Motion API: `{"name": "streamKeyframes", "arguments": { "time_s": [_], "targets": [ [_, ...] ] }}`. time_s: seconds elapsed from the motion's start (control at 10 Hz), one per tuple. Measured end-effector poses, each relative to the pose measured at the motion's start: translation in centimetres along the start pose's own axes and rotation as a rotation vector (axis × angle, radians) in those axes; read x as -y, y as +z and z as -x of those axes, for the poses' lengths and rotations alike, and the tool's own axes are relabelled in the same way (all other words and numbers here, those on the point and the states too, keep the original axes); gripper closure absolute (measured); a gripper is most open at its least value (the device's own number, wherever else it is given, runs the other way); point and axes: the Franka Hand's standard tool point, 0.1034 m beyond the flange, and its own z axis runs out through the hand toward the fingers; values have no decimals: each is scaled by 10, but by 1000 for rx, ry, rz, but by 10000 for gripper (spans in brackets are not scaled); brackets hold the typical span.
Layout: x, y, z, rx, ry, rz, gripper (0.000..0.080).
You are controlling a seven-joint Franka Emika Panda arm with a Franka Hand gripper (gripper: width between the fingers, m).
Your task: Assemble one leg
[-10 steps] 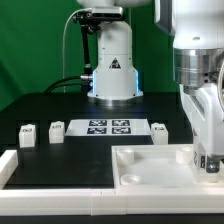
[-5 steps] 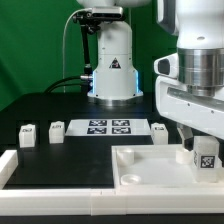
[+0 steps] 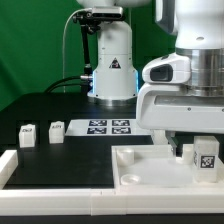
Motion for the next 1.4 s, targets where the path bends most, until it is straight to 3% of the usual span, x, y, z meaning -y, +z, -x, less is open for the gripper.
{"name": "streamKeyframes", "arguments": {
  "time_s": [0.4,0.5,0.6,0.7,0.8,1.1,1.2,1.4],
  "targets": [
    [-3,0,-1,-4,-87,-1,150],
    [-3,0,-1,-4,-87,-1,265],
    [-3,0,-1,-4,-87,-1,432],
    [-3,0,-2,-4,-87,-1,432],
    [-3,0,-2,-4,-87,-1,509],
    [-3,0,-1,-4,16,-2,509],
    [-1,0,-1,-5,180,-3,509],
    [-11,-1,-3,-11,400,20,509]
  ]
}}
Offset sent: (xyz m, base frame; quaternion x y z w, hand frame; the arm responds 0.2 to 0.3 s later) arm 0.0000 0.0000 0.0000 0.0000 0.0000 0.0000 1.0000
